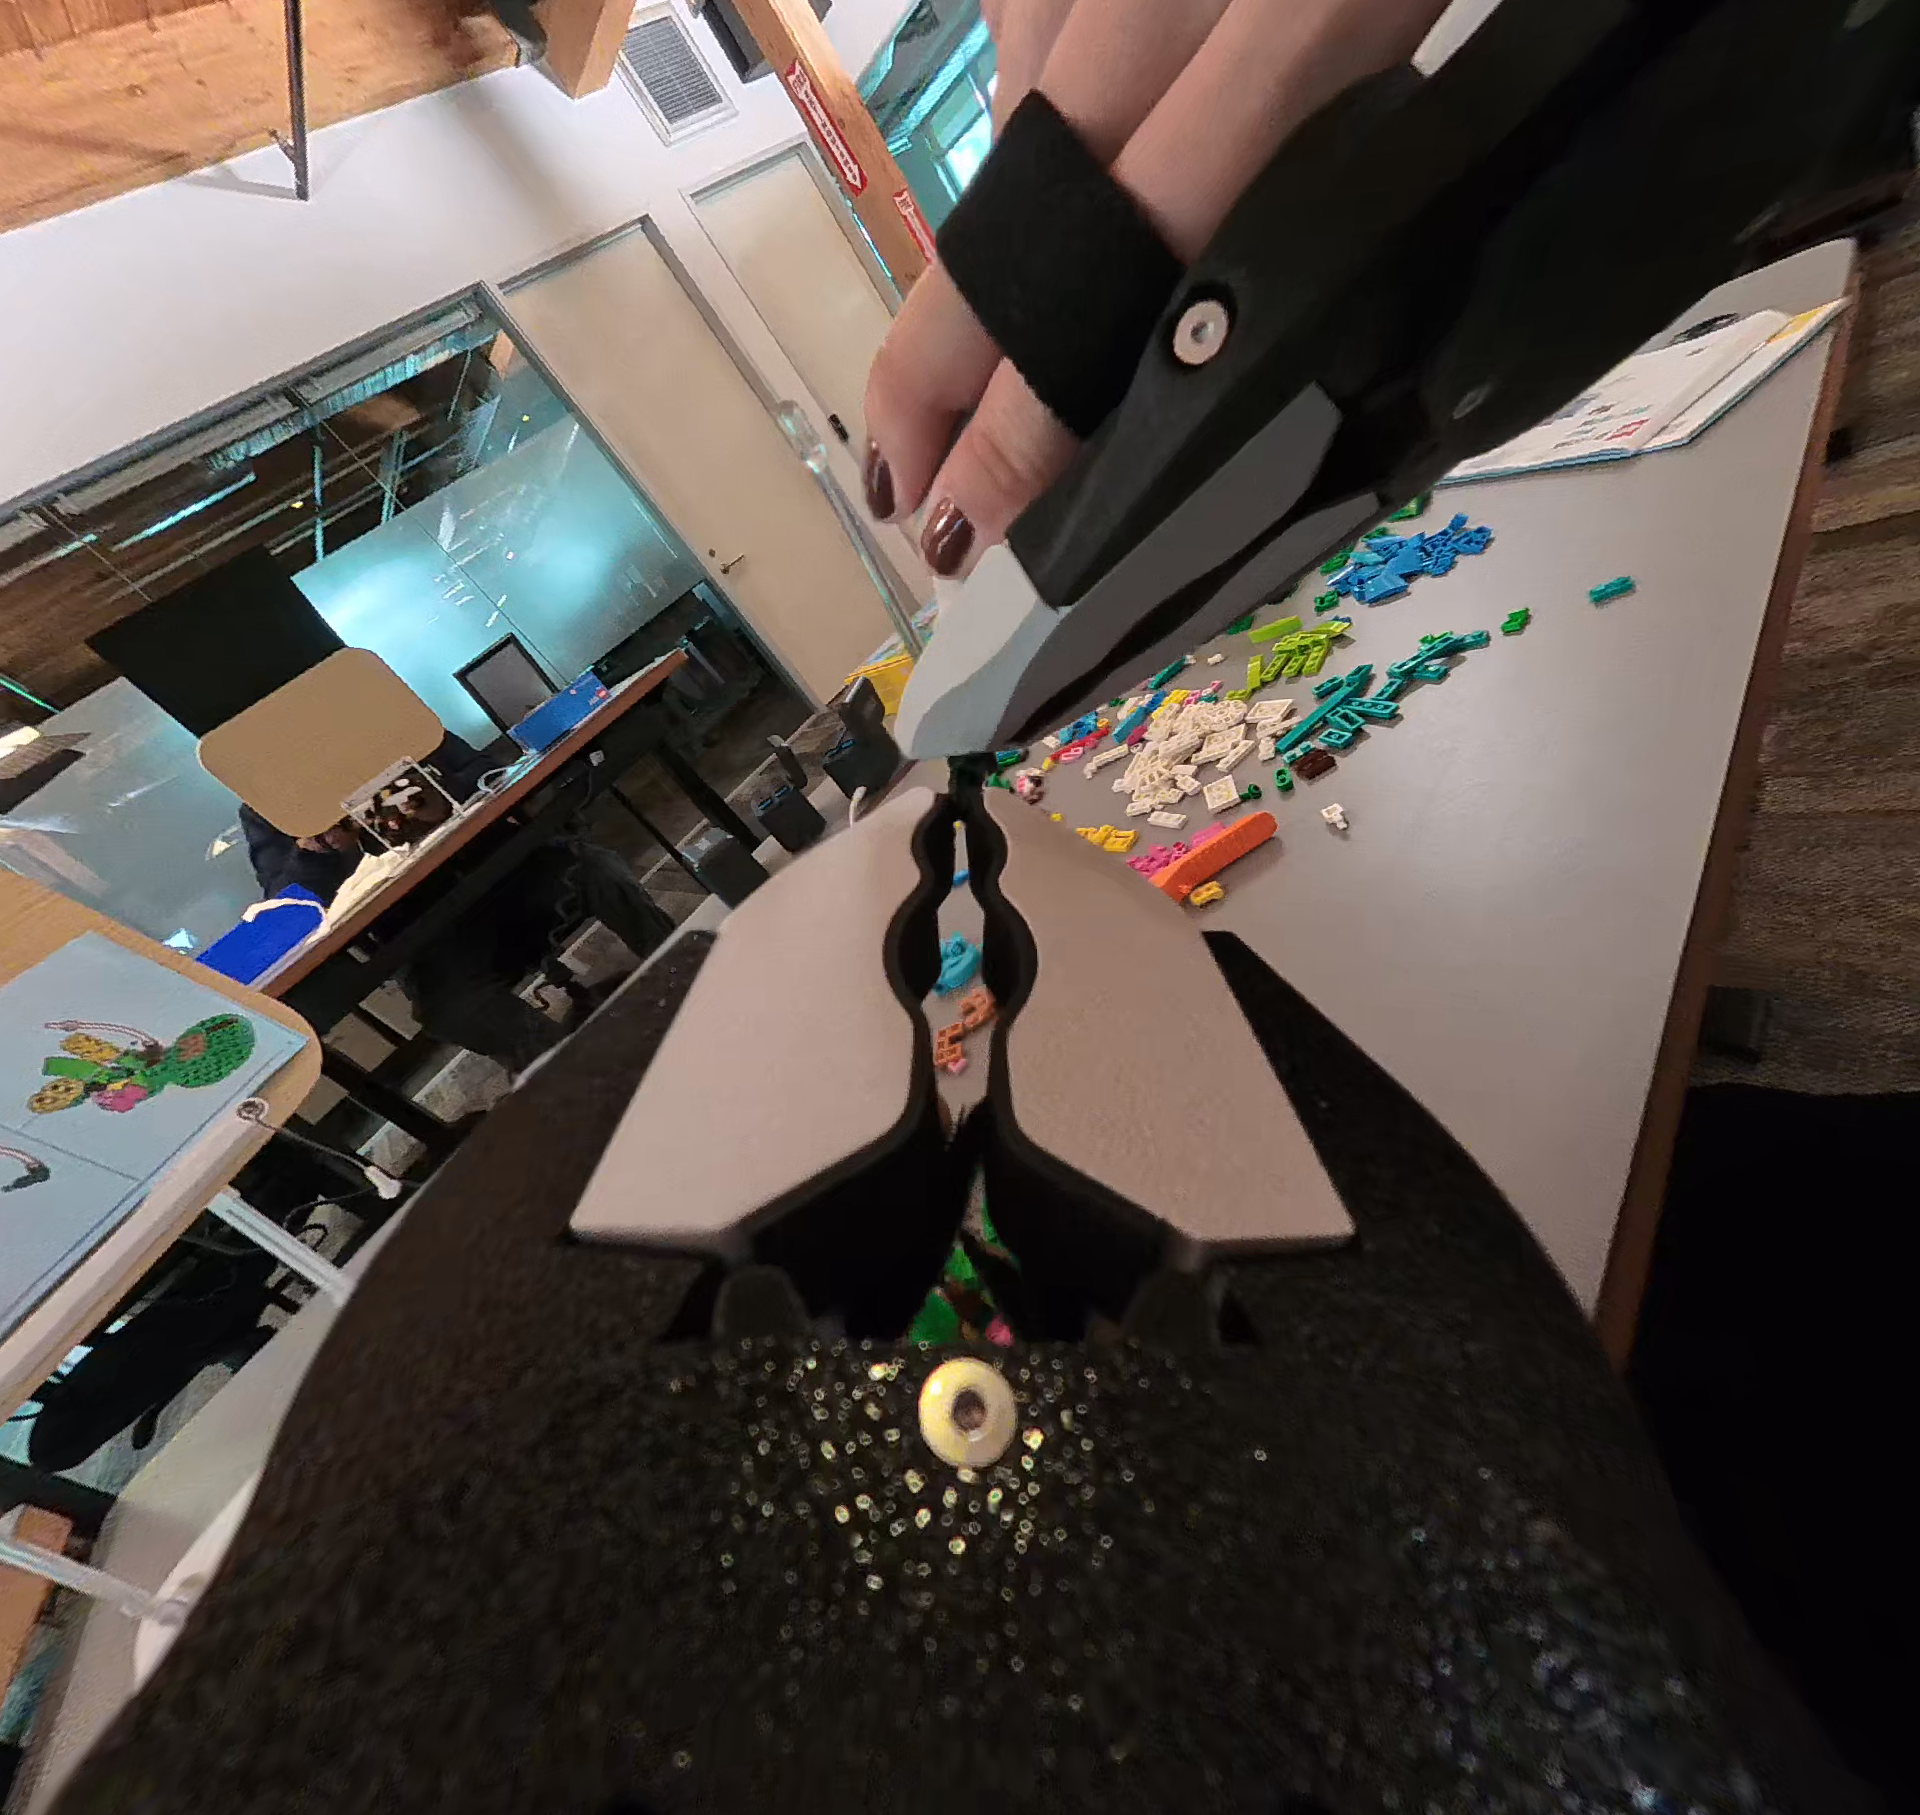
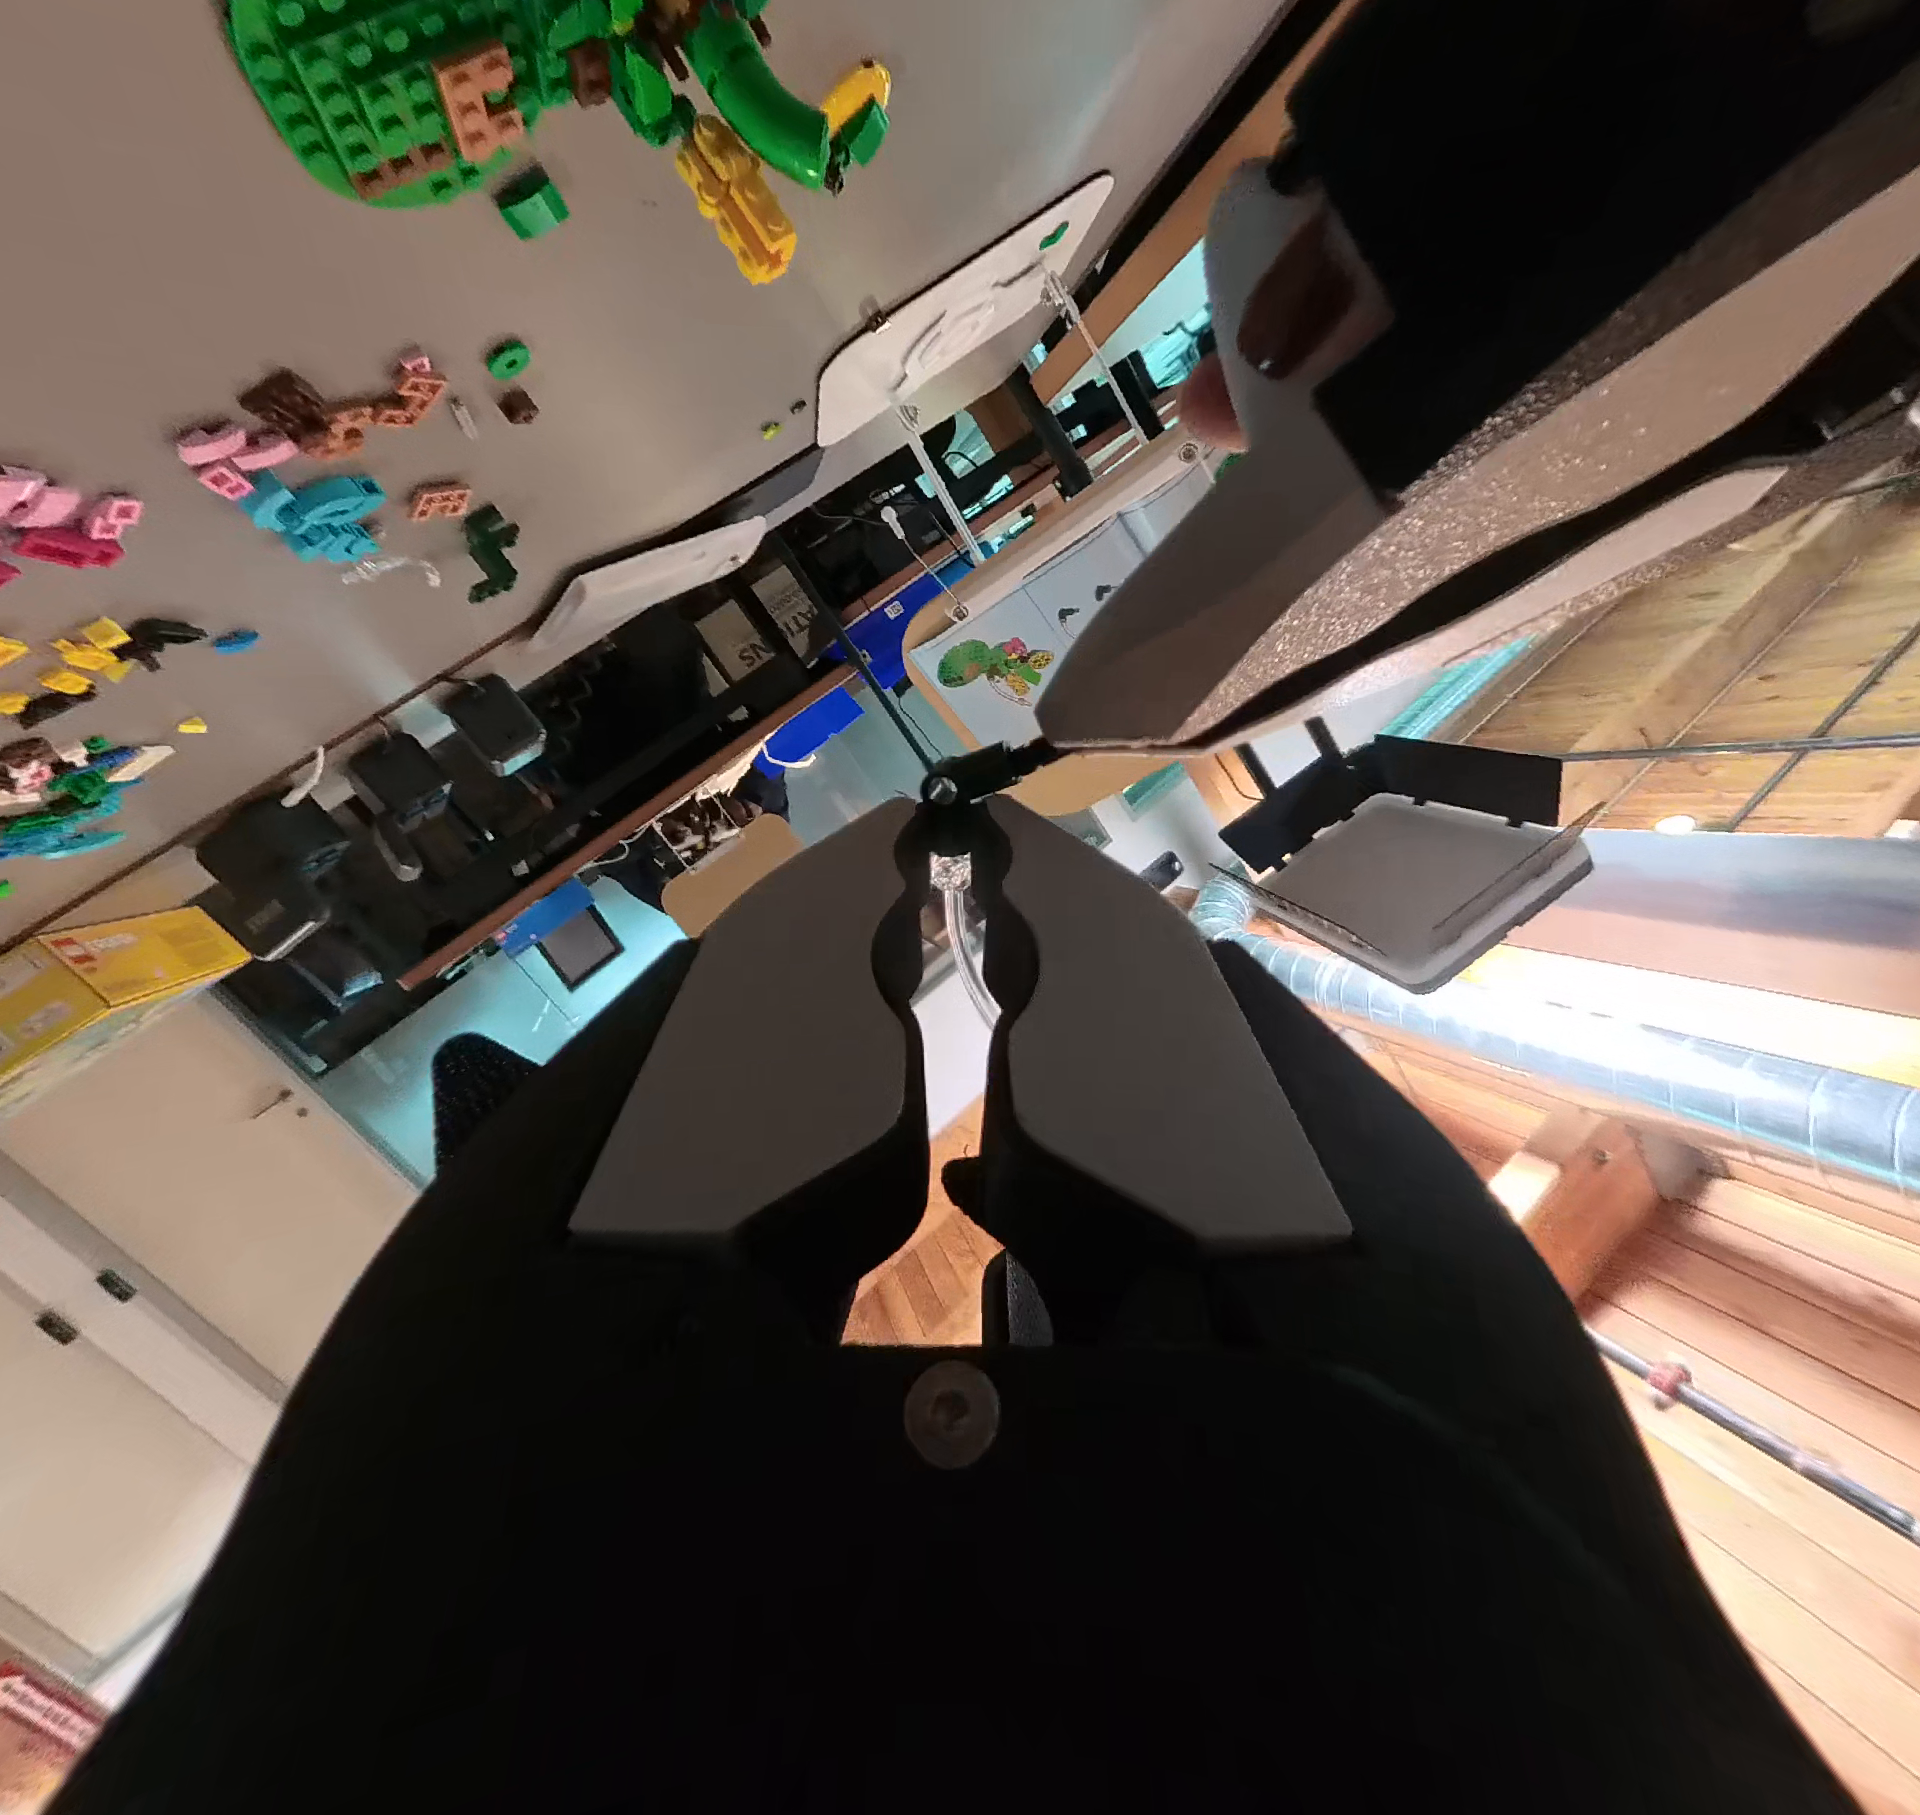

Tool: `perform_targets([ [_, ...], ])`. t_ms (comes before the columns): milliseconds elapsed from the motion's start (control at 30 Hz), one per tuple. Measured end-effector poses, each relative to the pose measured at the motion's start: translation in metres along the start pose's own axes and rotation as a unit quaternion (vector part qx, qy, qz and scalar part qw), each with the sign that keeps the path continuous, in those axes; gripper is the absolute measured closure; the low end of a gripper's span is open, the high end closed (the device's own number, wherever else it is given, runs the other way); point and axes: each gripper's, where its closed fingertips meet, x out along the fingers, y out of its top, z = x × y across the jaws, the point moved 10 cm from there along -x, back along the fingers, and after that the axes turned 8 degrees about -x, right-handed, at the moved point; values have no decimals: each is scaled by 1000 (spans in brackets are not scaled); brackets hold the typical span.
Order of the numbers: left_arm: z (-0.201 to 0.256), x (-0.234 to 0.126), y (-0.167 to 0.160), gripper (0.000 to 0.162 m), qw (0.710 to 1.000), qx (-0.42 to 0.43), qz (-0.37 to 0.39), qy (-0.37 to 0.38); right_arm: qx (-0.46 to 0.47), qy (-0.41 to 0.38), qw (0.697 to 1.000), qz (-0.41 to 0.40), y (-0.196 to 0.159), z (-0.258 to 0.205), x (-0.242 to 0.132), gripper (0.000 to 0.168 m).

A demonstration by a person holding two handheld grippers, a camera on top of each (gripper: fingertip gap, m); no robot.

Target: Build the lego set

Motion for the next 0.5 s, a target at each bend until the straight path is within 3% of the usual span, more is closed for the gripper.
perform_targets([
  [500, -1, 3, -2, 160, 998, -48, -12, -25, -10, -4, 1000, -21, 9, -3, 3, 164],
])
